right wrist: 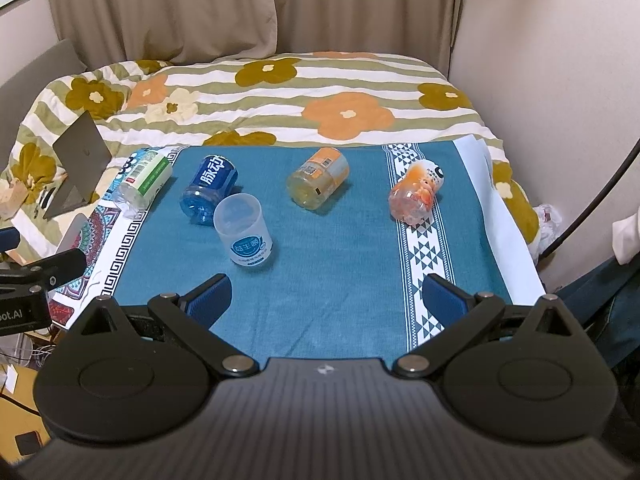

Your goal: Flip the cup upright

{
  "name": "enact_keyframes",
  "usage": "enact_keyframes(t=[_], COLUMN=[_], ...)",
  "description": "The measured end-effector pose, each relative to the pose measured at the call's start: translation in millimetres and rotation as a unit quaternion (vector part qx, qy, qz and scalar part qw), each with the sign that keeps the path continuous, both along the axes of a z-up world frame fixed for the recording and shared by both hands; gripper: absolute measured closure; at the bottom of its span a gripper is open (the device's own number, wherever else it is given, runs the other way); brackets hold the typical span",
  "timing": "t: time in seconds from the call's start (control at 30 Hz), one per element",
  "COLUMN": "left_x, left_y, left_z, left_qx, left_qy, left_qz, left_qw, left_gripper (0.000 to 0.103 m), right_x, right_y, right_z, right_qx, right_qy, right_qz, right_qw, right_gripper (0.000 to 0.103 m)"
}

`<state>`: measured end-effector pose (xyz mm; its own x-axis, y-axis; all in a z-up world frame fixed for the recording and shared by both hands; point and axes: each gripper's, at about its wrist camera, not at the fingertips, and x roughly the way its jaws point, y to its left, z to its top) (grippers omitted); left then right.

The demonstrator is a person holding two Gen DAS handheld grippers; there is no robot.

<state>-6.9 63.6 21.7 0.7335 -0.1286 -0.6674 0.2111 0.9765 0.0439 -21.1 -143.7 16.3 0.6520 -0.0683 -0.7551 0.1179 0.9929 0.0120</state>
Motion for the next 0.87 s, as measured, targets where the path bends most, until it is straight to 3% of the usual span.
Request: enact_keyframes(t=[0.33,0.53,0.87], left_x=[-0.3,0.4,2.8], left_y=[-2.7,-7.8,-5.5], left_z=[0.9,-0.4,-2.7], left_qx=[0.002,0.024,0.007], left_qy=[0.0,-0.009,-0.008], left_qz=[-0.003,0.009,0.006], left_qw=[1.0,0.9996,0.9999], left_gripper=[0.0,0.0,0.0], right_x=[-1.2,-2.6,-3.3], right_y=[-0.9,-0.6,-2.7], right_z=[0.1,1.8,1.1], right_qx=[0.0,0.0,0.001], right_qy=[0.0,-0.001,-0.001], right_qz=[0.0,-0.002,-0.002], right_qw=[1.0,1.0,1.0], right_gripper=[0.0,0.0,0.0])
